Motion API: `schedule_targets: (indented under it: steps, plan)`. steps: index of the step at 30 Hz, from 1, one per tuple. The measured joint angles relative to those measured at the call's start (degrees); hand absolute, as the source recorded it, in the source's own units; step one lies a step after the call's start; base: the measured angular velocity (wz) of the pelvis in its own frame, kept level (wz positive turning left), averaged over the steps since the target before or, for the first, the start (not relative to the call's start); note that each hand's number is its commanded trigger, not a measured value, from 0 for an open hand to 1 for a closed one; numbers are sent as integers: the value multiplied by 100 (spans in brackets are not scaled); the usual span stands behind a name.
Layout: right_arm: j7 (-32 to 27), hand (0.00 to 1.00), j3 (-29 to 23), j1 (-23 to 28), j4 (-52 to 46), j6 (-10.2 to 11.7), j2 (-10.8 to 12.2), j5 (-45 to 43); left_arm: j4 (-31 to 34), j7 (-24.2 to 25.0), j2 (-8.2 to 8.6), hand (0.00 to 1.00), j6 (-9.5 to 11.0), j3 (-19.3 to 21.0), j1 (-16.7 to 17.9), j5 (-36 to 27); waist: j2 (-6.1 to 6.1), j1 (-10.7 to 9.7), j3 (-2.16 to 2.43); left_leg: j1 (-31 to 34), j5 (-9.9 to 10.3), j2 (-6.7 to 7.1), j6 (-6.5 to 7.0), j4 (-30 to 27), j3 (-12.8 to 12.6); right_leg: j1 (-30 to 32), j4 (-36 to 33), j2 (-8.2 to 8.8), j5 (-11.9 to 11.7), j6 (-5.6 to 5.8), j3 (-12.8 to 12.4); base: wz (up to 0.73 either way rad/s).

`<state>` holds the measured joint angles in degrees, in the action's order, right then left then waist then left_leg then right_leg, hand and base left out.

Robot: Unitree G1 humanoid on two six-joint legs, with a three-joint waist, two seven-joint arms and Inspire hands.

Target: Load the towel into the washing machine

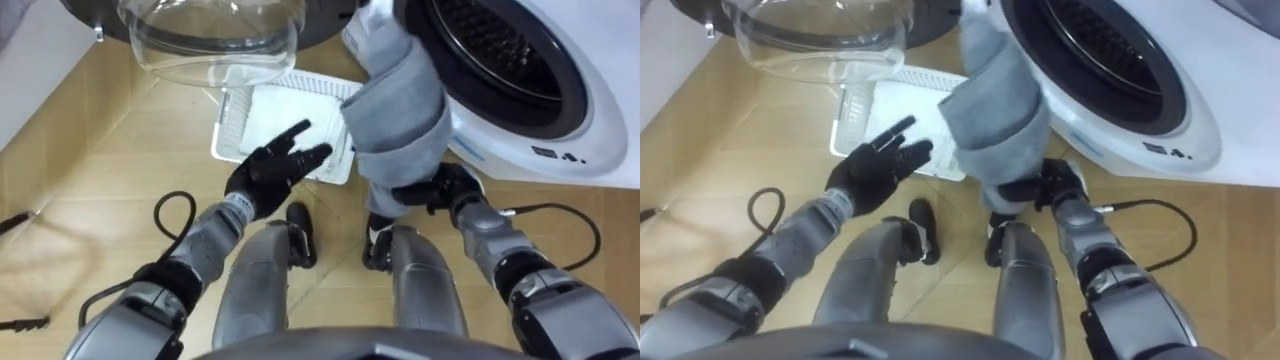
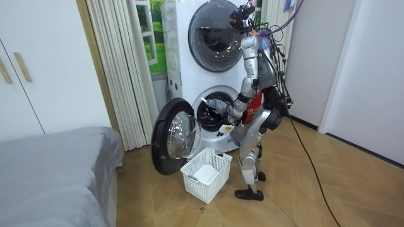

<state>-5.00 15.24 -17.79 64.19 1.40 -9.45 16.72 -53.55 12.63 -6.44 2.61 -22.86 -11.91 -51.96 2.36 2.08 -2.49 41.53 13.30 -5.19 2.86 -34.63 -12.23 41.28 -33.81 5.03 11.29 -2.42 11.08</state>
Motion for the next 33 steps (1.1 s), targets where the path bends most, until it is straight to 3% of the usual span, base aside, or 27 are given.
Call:
schedule_targets:
  steps: [5, 11, 13, 19, 26, 33]
  plan:
    - [12, 100, -109, 65, 23, 61, -32, 690, -8, -667, 26, 0, 48, 29, 119, 1042, 0, -5, 0, -3, 0, 3, 1, 22, -4, 34, -55, 84, 50, -3, -5, 1]
    - [19, 100, -199, 89, 65, 60, -29, 1339, -17, -983, 30, 0, 89, 35, 145, 1479, -4, -20, -2, -3, -1, 23, 1, 3, -36, 111, -191, 110, 89, -14, -84, -1]
    - [27, 100, -372, 100, 71, 50, -37, 1606, -60, -994, 36, 0, 121, 105, 151, 1800, -5, -30, -2, -3, -7, 97, -4, 5, -24, 150, -271, 156, 124, -23, -95, 6]
    - [-8, 100, -555, 55, 86, 50, -112, 2792, -59, -1283, 46, 0, 123, 129, 185, 2003, -19, -53, -8, 6, -18, 100, 1, 7, -30, 178, -312, 198, 147, -19, -102, 1]
    - [-122, 100, -983, -136, 298, 7, -162, 3297, -119, -1593, 57, 0, 111, 214, 143, 2045, -123, -199, -67, 98, -26, 101, 15, -99, -2, 200, -307, 203, 155, -6, -45, 4]
    - [-147, 100, -1060, -361, 505, -289, -419, 3693, -65, -1706, 18, 0, 29, 242, 123, 2138, -211, -213, -62, 195, -43, 204, 48, -109, -69, 429, -555, 351, 235, 22, -124, 4]
